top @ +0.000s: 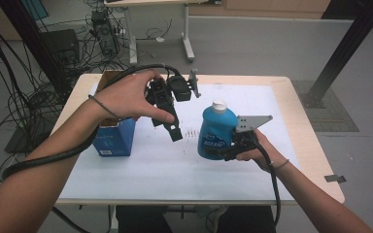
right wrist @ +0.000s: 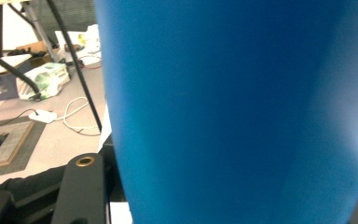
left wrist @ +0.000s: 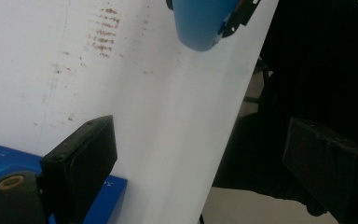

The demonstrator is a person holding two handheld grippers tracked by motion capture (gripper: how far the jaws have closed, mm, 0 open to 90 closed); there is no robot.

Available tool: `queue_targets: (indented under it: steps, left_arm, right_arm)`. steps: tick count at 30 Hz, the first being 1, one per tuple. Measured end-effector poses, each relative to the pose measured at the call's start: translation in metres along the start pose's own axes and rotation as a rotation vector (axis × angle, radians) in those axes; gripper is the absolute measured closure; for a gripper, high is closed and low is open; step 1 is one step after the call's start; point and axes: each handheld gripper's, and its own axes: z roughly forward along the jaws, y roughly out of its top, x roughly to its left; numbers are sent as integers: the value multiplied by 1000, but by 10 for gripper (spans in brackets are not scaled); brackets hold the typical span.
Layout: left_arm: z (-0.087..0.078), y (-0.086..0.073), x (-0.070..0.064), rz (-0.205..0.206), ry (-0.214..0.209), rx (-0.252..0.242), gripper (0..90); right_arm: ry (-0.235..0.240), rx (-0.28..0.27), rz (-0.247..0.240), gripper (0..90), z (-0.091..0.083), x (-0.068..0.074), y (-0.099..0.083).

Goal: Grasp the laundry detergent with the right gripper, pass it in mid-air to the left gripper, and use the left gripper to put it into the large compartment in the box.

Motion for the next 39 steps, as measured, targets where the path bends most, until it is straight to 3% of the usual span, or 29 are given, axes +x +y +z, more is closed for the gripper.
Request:
queue_targets:
  steps: [6,11,15,23,28,39]
  left_arm:
    - [1,6,-7,27,-18,8,99]
    - [2,8,-12,35,-21,4,97]
    - [3,8,-15,42,9,-4,96]
    - [5,9,-17,41,44,-18,62]
    - [10,12,-19,67,34,17,76]
    - [15,19,-24,108,27,39,87]
  right_arm:
    - [64,14,-52,400,16,9,7]
    - [97,23,-62,401,26,13,9]
    - [136,39,-69,401,36,18,10]
    - [164,49,-83,402,48,22,9]
    - [178,54,-92,402,55,25,10]
    - [193,58,-102,403,60,27,13]
